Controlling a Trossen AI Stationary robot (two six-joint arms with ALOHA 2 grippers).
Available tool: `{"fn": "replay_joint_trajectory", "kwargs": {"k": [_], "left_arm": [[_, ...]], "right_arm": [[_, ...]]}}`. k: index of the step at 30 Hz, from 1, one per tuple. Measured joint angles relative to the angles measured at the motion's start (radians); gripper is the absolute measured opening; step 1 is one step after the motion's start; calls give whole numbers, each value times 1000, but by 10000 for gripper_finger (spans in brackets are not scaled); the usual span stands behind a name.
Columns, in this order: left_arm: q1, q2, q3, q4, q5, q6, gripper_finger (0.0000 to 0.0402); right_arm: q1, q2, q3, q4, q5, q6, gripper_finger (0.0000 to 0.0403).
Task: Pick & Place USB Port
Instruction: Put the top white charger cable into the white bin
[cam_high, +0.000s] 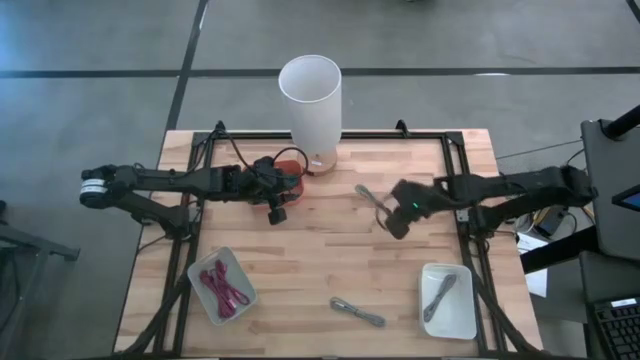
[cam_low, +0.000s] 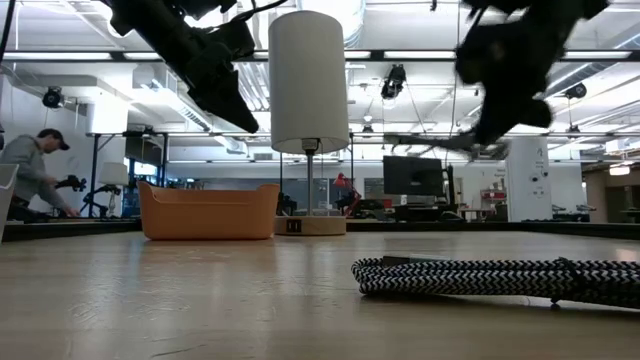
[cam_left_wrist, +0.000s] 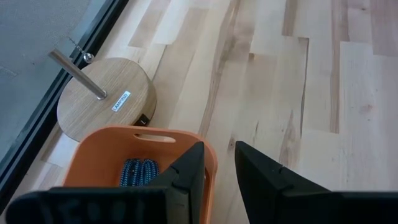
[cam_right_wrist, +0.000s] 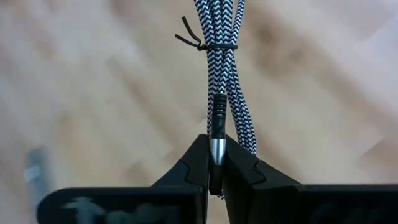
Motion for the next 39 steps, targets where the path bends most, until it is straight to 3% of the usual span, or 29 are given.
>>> {"fn": "replay_joint_trajectory", "kwargs": {"k": [11,20,33,39], "left_arm": [[0,0,0,1,0,-14,96],[0,0,0,0,0,-24,96],[0,0,-1,0,0,-26,96],[0,0,-1,0,0,-26,96]], "right_arm": [[399,-64,17,-28,0,419,18],[602,-48,89,-79,-5,647,18],[937,-22,98,-96,-233,1267,25],[1048,-14,161,-107,-181,1368,26]]}}
